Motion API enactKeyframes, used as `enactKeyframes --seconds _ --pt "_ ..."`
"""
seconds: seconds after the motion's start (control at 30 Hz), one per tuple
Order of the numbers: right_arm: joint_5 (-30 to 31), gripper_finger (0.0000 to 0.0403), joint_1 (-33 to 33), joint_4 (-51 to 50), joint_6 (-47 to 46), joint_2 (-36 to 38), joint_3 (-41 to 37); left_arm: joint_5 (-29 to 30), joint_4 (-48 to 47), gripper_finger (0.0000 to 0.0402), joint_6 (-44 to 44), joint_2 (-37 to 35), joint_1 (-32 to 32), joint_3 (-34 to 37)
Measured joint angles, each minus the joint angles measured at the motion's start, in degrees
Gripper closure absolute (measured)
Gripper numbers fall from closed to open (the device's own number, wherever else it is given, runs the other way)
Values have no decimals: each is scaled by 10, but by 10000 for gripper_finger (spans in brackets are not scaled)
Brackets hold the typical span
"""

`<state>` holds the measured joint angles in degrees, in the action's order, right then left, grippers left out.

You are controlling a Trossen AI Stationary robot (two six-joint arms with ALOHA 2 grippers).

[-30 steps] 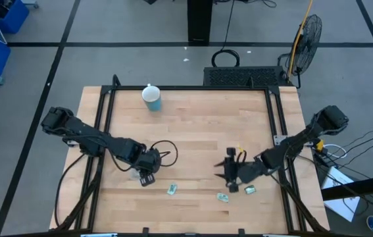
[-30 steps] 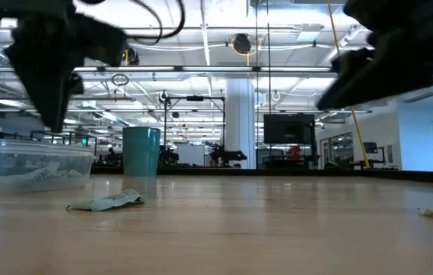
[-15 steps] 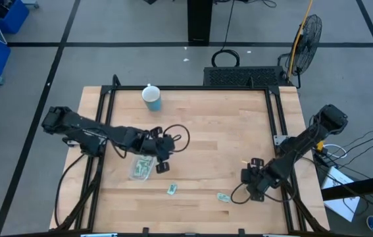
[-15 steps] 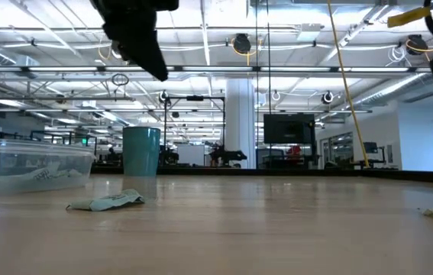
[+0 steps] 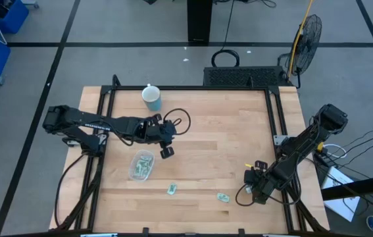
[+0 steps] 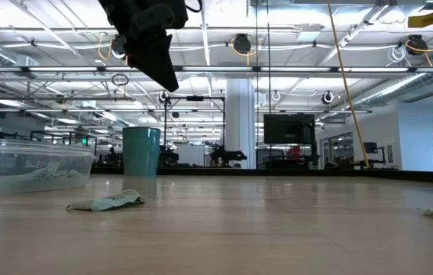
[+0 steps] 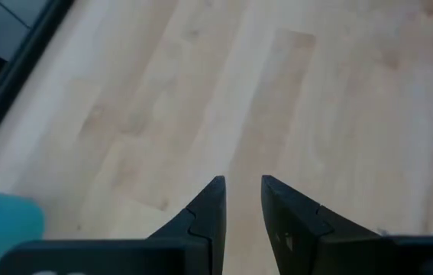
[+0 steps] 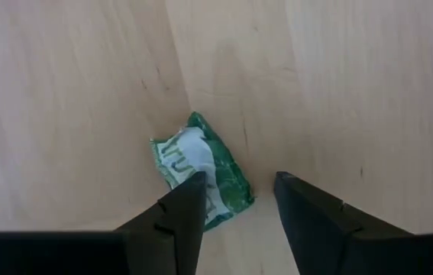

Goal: Pick and place Stevia / Truvia into bins
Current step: Put the stevia packet into the transparent container

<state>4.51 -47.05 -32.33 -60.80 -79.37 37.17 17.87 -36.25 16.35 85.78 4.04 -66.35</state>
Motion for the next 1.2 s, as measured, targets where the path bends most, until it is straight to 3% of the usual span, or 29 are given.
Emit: enactKeyframes --seconds 0.13,0.37,0.57,0.73,0.8,0.87,1.0,1.2 --pt "0 279 2 2 10 0 -4 3 0 311 -9 0 -11 0" --pt "31 390 2 52 65 3 -6 3 0 311 -12 0 -17 0" --pt "202 391 47 91 208 27 -7 7 30 311 -10 0 -18 0" --pt "355 400 140 181 416 30 -7 2 72 311 -27 0 -18 0" --pt "390 398 189 251 501 25 -7 2 83 311 -47 0 -18 0" --pt "376 394 240 349 571 18 -7 1 96 311 -68 3 -18 0" --pt "277 389 317 546 673 -12 -6 -5 111 296 -89 6 -18 0" --pt "253 397 362 724 762 -72 -6 -25 129 237 -96 28 -14 3"
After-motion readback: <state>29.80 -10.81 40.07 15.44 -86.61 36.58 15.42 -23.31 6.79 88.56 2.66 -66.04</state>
